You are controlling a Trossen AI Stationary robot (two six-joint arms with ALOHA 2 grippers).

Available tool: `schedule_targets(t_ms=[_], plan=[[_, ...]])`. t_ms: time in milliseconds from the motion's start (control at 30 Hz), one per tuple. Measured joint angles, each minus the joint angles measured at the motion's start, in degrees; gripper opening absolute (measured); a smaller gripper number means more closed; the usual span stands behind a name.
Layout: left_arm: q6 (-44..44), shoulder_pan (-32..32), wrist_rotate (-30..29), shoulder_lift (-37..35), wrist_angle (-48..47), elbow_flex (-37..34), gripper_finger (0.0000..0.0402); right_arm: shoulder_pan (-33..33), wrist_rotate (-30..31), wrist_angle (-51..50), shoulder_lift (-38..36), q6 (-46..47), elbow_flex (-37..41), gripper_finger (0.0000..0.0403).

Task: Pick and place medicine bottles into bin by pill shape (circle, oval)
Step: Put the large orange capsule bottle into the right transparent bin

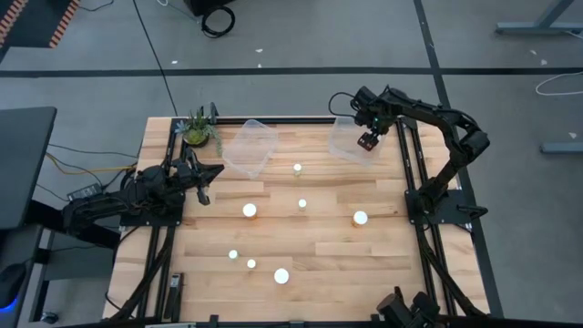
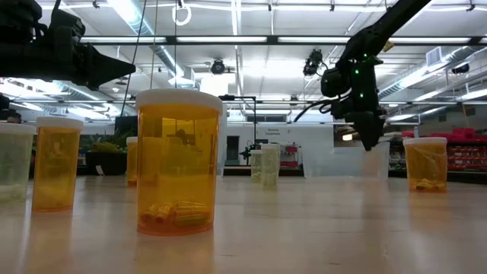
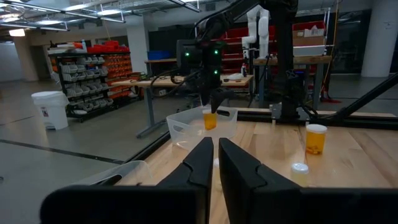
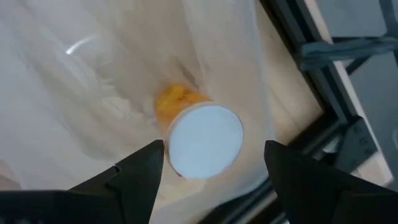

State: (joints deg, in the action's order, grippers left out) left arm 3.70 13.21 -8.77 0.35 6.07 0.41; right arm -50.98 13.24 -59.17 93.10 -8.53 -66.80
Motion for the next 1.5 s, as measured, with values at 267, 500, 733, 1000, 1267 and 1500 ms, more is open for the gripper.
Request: schedule_targets(t_ms=[267, 500, 733, 1000, 1267, 1500], plan=[[0.00, 0.00, 0.01, -0.01, 0.01, -0.01, 0.0027, 0.15, 0.26, -1.60, -0.01, 0.56, -1.32, 0.0285], [-0.02, 0.00, -0.01, 0.01, 0.00, -0.01, 0.0036, 0.88, 0.22, -4.67, -0.04, 1.28, -3.84, 0.0285], [-0.02, 0.00, 0.00, 0.00, 0.00, 0.01, 0.0026, 6.72, -2.08, -4.97, -0.07, 2.77, -4.27, 0.0285], [-0.02, 0.00, 0.01, 0.01, 0.00, -0.01, 0.0027, 16.03, -3.15, -4.99, -0.07, 6.43, -4.27, 0.0285], [-0.02, 0.00, 0.00, 0.00, 0.00, 0.01, 0.0036, 25.11, -6.40, -4.99, -0.07, 12.89, -4.27, 0.0285], [-0.01, 0.00, 0.01, 0.00, 0.00, -0.01, 0.0028, 33.29, -9.21, -4.99, -0.07, 20.59, -4.25, 0.0285]])
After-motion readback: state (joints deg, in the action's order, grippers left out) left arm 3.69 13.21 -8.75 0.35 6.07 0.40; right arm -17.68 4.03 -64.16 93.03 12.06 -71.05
